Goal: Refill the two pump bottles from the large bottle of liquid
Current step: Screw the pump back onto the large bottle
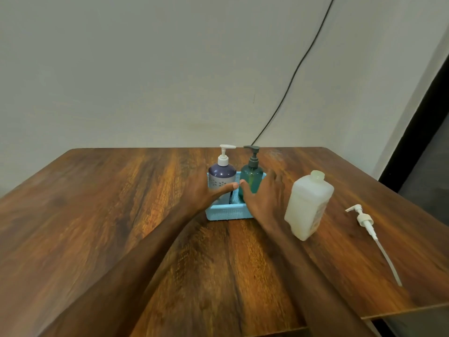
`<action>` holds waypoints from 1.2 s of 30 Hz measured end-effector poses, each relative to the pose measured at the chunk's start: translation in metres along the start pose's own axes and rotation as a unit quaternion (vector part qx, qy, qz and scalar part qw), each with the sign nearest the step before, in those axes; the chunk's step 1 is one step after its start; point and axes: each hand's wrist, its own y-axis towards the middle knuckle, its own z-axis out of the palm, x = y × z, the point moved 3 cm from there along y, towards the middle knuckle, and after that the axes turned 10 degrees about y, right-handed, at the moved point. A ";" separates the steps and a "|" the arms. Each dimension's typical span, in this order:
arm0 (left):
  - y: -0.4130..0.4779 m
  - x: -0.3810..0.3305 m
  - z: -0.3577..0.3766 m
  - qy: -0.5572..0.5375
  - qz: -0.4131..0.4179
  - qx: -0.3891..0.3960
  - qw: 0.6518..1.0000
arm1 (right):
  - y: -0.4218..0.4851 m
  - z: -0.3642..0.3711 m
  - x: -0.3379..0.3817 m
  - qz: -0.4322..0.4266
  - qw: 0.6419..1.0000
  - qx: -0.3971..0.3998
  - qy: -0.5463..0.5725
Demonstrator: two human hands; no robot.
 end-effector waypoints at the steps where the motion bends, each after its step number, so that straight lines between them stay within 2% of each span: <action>1: -0.004 -0.003 -0.001 -0.001 0.000 0.006 1.000 | -0.008 -0.006 0.003 -0.014 1.000 -0.012 0.004; 3: -0.017 -0.010 -0.001 0.042 -0.005 -0.010 0.999 | -0.023 -0.025 0.010 -0.061 0.997 -0.051 0.024; 5: -0.036 -0.023 -0.003 0.100 0.003 -0.067 0.993 | -0.035 -0.048 0.015 -0.096 0.989 -0.090 0.064; 10: -0.089 -0.097 0.007 0.041 0.083 -0.136 0.986 | -0.050 -0.114 0.016 -0.162 0.965 -0.156 0.135; 12: -0.097 -0.123 0.023 -0.014 0.083 -0.142 0.986 | -0.048 -0.138 0.001 -0.141 0.960 -0.194 0.143; 15: -0.086 -0.153 0.045 -0.021 0.118 -0.070 0.990 | -0.032 -0.168 -0.040 -0.050 0.963 -0.224 0.142; 19: -0.065 -0.174 0.070 0.015 0.109 -0.019 0.994 | -0.012 -0.187 -0.110 0.058 0.971 -0.207 0.103; 21: -0.059 -0.176 0.082 0.032 0.083 -0.004 0.996 | -0.004 -0.187 -0.140 0.105 0.976 -0.188 0.046; 27: -0.050 -0.173 0.108 -0.014 0.072 0.004 0.997 | 0.029 -0.183 -0.188 0.176 0.980 -0.031 -0.084; 33: -0.041 -0.167 0.103 -0.036 0.111 0.005 0.993 | 0.042 -0.180 -0.183 0.193 0.979 0.037 -0.059; 36: -0.034 -0.159 0.103 -0.064 0.129 0.024 0.989 | 0.039 -0.181 -0.157 0.159 0.985 0.003 0.070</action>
